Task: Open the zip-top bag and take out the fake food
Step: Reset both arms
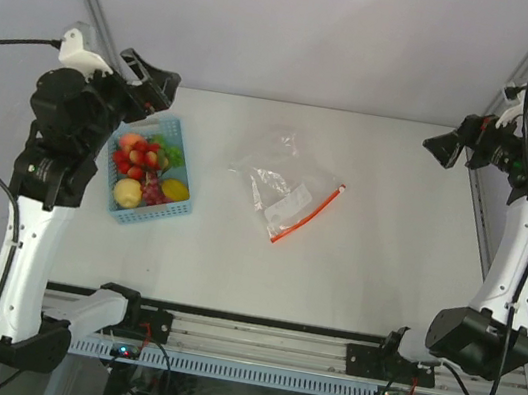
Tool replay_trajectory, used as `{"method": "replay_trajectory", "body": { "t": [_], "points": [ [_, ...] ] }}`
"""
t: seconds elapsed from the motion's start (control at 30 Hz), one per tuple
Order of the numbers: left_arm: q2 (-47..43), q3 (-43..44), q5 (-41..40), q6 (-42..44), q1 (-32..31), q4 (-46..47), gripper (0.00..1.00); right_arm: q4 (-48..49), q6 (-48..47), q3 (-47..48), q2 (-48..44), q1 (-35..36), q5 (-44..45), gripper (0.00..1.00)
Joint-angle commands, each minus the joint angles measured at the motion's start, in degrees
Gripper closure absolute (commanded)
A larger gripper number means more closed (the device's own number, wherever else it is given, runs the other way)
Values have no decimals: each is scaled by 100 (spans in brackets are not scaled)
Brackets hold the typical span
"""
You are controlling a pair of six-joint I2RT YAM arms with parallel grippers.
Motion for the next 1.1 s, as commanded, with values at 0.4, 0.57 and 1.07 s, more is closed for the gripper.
{"method": "replay_trajectory", "body": {
  "t": [0.4,0.57,1.07],
  "points": [
    [-19,1315,519,787,47,-1018,0,-50,990,145,-1018,186,1898,0],
    [-230,784,609,854,50,-1044,0,-151,1058,341,-1065,364,2380,0],
    [-559,303,796,1002,52,-1110,0,-26,1290,35,-1383,359,2563,0]
  ]
}}
